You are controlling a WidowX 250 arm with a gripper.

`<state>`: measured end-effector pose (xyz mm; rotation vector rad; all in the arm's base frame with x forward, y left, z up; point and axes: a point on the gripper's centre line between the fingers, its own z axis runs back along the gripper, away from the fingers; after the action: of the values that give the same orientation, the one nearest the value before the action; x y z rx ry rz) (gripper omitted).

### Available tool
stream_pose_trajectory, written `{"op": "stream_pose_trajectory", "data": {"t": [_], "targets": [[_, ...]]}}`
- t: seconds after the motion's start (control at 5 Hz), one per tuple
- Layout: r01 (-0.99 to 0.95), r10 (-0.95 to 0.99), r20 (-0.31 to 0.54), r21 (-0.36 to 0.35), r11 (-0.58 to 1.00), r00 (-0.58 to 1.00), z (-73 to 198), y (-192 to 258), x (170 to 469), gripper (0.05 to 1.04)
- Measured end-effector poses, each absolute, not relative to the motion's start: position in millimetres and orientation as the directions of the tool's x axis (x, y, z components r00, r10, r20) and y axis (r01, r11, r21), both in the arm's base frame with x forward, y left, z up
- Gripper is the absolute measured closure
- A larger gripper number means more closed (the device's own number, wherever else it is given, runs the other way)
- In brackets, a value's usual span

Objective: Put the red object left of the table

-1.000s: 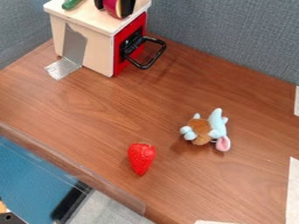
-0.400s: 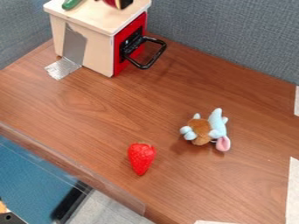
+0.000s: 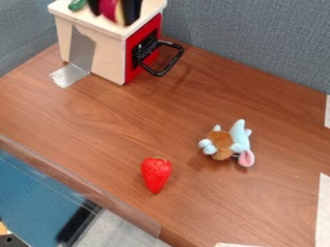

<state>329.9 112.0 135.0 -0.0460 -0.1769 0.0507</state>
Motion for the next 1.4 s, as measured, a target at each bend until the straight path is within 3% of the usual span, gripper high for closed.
{"op": "stream_pose_trajectory", "data": {"t": [0.4,0.8,1.2,1.4], "targets": [[0.004,0.008,0.15,-0.082,0.997,0.989,50.7,95.4,279.9,0.188],[0.035,-0.037,0.117,0.022,0.999,0.992,-1.9,73.2,259.9,0.188],[0.041,-0.046,0.086,0.053,0.998,0.995,-4.4,74.5,259.2,0.137],[0.031,-0.032,0.054,0.028,0.999,0.998,-2.2,70.2,251.8,0.077]]}}
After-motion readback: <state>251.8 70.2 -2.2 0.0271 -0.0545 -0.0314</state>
